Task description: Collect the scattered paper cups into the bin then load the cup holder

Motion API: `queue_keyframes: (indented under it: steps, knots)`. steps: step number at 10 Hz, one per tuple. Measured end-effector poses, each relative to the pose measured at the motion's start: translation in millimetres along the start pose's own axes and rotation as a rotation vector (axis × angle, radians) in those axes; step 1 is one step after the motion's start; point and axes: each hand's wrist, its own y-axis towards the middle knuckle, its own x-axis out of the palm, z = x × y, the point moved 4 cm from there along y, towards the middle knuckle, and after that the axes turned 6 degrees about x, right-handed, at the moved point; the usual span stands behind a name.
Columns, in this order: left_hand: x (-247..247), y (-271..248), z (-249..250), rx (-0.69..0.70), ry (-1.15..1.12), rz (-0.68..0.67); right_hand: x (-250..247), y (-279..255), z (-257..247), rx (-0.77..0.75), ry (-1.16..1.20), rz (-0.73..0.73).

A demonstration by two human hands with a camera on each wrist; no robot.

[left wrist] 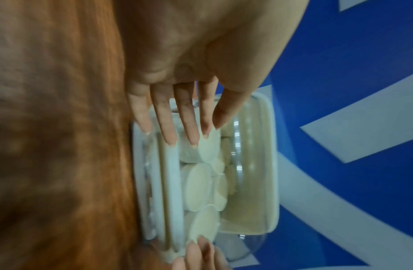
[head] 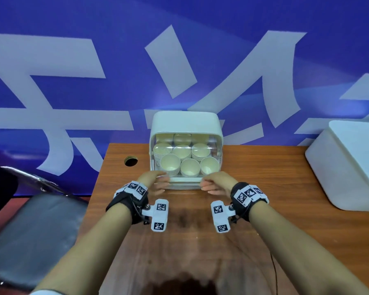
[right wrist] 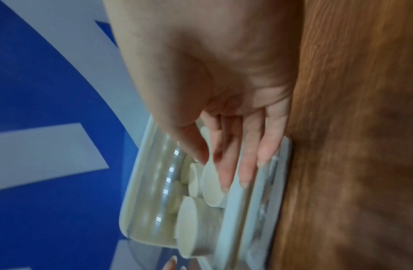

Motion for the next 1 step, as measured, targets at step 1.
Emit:
queue_keyframes:
  steps: [1]
  knots:
    - [2.5, -15.7, 27.8, 0.103, 0.047, -0.078, -0.7, -20.2, -16.7, -0.154, 0.129, -0.128]
